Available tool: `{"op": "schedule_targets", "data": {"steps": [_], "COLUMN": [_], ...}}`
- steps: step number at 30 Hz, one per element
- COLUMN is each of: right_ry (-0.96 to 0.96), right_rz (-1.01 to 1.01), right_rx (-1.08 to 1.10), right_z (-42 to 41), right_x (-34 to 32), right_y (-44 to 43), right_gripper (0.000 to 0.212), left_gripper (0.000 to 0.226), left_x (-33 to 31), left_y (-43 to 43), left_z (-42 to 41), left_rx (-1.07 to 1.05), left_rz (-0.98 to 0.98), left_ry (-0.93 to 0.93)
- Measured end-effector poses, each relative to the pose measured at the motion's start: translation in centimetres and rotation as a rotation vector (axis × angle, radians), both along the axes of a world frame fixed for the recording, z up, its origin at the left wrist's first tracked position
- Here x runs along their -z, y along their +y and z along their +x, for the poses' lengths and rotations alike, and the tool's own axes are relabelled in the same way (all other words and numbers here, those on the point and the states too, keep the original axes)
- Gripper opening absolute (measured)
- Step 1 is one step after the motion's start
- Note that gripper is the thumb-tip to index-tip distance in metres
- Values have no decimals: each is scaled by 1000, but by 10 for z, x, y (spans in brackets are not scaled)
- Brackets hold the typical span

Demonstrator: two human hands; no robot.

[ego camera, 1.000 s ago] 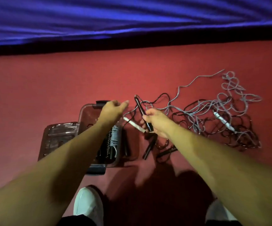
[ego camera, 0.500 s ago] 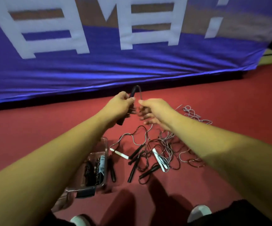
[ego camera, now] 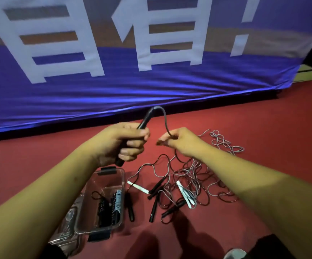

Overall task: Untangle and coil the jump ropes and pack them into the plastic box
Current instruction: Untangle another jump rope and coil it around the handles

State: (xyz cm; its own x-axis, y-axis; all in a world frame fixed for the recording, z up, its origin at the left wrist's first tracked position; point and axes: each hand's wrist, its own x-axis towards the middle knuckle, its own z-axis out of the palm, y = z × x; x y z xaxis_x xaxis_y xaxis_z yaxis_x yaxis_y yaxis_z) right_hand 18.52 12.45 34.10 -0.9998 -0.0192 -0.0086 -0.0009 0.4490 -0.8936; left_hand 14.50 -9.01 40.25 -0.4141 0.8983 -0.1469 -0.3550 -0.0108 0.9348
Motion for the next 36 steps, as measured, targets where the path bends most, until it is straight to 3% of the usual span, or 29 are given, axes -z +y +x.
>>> {"op": "schedule_targets", "data": {"steps": [3, 5, 7, 10, 13, 15, 18, 21, 24, 26, 28, 29, 33, 34, 36], "right_ry": [-238, -280, -228, -84, -17, 23, 53, 56, 23, -85, -212, -234, -75, -30, 54], "right_rz": [-95, -42, 0, 100, 149, 126, 113, 66, 94, 257, 337, 317, 179, 180, 212], "right_rx": [-173, -160, -101, -123, -261, -232, -217, -217, -194, -173, -132, -104, -40, -51, -109], "right_z": [3, 2, -2, -8, -8, -10, -9, -10, -16, -16, -8, -5, -8, -9, -10], "right_x": [16, 26, 27, 8, -13, -22, -35, -37, -20, 6, 31, 38, 18, 6, -14], "right_y": [9, 17, 17, -2, -22, -23, -18, -12, 6, 33, 59, 66, 49, 36, 12], "right_gripper": [9, 15, 22, 22, 22, 25, 26, 27, 24, 26, 27, 26, 21, 21, 21], "left_gripper": [15, 13, 19, 11, 8, 15, 18, 23, 21, 21, 24, 24, 15, 15, 17], "left_x": [0, 0, 2, 9, 16, 16, 13, 17, 12, 2, -1, 2, 26, 26, 20], "left_y": [3, 4, 3, 6, 10, 11, 10, 11, 8, -1, -17, -25, -37, -33, -22], "left_z": [-19, -33, -44, -47, -40, -36, -27, -23, -36, -50, -63, -67, -66, -63, -53], "left_rx": [-61, -275, -550, -736, -540, -415, -243, -195, -471, -675, -813, -861, -900, -927, -883], "left_rz": [313, 484, 520, 270, -138, -319, -481, -442, -247, -39, 28, -54, -767, -782, -602], "left_ry": [-176, -305, -358, -53, 433, 541, 548, 530, 419, 221, 109, 151, 585, 615, 599]}}
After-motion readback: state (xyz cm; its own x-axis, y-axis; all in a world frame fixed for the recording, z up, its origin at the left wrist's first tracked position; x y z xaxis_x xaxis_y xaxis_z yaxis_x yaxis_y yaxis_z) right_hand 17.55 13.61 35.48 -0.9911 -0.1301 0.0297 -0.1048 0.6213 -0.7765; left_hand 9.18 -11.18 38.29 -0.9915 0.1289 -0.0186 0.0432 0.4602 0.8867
